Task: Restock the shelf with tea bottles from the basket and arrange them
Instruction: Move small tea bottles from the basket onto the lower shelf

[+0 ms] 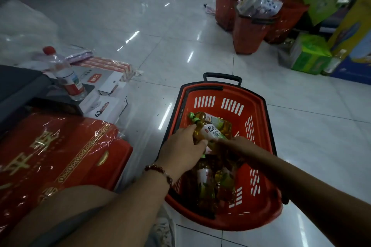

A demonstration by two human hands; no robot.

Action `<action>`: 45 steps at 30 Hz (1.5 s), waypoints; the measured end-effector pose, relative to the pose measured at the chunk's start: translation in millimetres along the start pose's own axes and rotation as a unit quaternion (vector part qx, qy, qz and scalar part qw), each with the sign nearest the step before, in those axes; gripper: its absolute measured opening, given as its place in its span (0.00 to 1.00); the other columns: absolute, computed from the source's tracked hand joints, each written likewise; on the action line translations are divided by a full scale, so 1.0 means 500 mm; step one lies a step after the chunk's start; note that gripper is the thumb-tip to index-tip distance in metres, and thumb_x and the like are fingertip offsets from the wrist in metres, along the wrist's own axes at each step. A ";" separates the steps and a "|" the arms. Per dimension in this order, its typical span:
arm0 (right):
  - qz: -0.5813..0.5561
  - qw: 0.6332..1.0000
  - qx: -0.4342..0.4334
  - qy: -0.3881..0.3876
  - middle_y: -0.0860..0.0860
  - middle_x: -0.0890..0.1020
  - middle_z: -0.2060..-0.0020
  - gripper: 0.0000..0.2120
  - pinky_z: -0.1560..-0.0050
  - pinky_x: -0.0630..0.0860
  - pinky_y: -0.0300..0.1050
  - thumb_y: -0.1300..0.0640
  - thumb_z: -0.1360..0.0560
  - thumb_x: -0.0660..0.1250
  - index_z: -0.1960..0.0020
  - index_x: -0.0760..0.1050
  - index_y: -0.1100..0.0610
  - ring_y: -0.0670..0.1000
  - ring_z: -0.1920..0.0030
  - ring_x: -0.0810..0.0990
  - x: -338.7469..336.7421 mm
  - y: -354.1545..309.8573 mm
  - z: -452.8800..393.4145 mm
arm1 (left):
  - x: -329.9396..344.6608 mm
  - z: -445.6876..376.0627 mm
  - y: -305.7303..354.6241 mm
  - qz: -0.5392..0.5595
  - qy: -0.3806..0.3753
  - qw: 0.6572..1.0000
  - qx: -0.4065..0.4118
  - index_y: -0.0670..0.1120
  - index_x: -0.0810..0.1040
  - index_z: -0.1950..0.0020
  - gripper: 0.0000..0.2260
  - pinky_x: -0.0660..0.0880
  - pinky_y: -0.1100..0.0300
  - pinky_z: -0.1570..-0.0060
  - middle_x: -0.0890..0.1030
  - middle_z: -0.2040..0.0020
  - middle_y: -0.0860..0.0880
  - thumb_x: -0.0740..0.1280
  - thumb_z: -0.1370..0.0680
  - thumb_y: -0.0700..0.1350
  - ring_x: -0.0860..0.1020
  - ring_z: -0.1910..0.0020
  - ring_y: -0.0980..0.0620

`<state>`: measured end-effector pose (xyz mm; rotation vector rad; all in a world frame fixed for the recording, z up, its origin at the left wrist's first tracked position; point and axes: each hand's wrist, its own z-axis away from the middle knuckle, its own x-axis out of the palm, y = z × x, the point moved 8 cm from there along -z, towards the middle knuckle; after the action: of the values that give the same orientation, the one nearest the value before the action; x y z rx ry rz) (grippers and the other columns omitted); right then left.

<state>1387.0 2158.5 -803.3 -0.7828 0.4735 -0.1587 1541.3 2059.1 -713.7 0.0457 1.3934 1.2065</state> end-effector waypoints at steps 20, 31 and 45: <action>-0.043 0.967 -0.239 -0.074 0.45 0.78 0.45 0.28 0.45 0.80 0.49 0.47 0.34 0.77 0.37 0.69 0.42 0.48 0.47 0.80 0.188 -0.299 0.343 | -0.184 0.160 -0.078 0.639 0.087 0.762 -0.055 0.45 0.74 0.34 0.39 0.78 0.37 0.44 0.83 0.43 0.37 0.81 0.41 0.58 0.83 0.47 0.36; -0.082 0.931 -0.317 -0.161 0.53 0.84 0.50 0.23 0.62 0.80 0.41 0.60 0.31 0.75 0.39 0.76 0.45 0.51 0.56 0.85 0.431 -0.470 0.392 | -0.408 0.387 -0.249 0.514 0.175 0.840 -0.020 0.51 0.72 0.34 0.26 0.82 0.44 0.53 0.85 0.44 0.43 0.76 0.30 0.48 0.84 0.48 0.39; 0.117 0.830 -0.525 -0.147 0.44 0.78 0.42 0.37 0.45 0.80 0.53 0.45 0.34 0.73 0.28 0.64 0.40 0.48 0.45 0.79 0.778 -0.641 0.471 | -0.618 0.662 -0.455 0.449 0.507 0.735 -0.011 0.59 0.69 0.39 0.26 0.82 0.55 0.63 0.84 0.45 0.48 0.75 0.27 0.37 0.85 0.52 0.50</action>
<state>1851.9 1963.6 -568.3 -1.7890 0.3316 0.5045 2010.1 1953.5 -552.5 0.0454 2.4584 2.2485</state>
